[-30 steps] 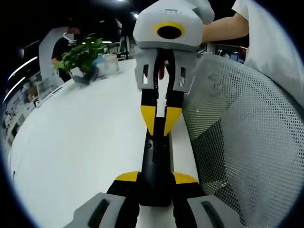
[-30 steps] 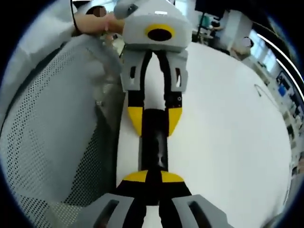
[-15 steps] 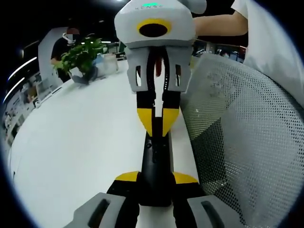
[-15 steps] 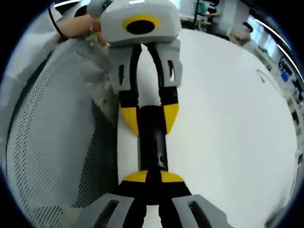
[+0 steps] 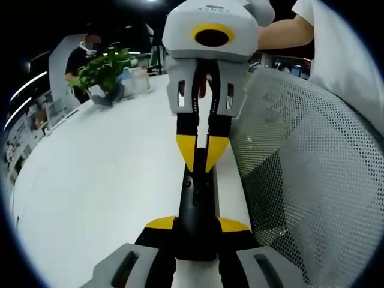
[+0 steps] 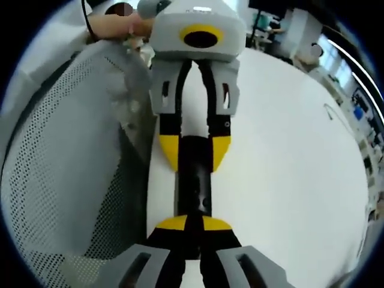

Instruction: Press the specified remote control buttons in sequence, fully releasing each button before pressing the next.

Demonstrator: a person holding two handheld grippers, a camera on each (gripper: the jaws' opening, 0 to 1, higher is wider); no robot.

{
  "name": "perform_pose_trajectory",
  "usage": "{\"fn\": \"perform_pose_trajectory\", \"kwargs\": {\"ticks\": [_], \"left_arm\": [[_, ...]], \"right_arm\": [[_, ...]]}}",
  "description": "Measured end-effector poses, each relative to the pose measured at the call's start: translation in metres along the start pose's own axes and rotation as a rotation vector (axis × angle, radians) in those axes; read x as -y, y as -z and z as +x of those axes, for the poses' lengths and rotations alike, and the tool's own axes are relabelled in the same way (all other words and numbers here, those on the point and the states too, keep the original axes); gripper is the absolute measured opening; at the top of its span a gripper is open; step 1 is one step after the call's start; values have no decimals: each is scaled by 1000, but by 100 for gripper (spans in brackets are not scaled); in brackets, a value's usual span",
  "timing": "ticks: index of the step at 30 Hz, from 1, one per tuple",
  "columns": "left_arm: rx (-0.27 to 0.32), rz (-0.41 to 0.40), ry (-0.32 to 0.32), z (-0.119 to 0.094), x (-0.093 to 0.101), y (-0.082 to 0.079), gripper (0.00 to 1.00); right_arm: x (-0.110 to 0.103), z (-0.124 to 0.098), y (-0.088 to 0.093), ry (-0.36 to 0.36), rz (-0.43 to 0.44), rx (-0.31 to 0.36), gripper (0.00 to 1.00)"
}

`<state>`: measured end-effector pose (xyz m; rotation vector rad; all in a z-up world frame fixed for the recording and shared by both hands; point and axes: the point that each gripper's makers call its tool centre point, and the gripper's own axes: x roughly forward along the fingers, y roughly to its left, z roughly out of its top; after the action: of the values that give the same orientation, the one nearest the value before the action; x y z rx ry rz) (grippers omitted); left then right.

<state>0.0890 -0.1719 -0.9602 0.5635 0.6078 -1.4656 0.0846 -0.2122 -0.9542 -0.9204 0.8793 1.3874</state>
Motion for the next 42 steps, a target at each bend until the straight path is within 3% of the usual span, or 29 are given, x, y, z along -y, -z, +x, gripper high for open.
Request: {"fn": "perform_pose_trajectory", "kwargs": {"ticks": [13,14,20,22,26,32,42], "left_arm": [[3,0,4,-1,0,1,24],[3,0,4,-1,0,1,24],[2,1,5,-1,0,1,24],[1,2,7,-1,0,1,24],[1,0,5,-1,0,1,24],[1,0,4,-1,0,1,24],[1,1,5,-1,-1,1,24]], "right_arm": [[1,2,-2,12,-36,-33,1],[1,2,-1,29,4,-35,1],[1,3,-1,52,-12,-44,1],[2,2,-2,46,35,-21,1],[1,1,-1,90,-19,49,1],[0,2,-4,123,-34,54,0],[5,3,-6,93,3,13,0]]}}
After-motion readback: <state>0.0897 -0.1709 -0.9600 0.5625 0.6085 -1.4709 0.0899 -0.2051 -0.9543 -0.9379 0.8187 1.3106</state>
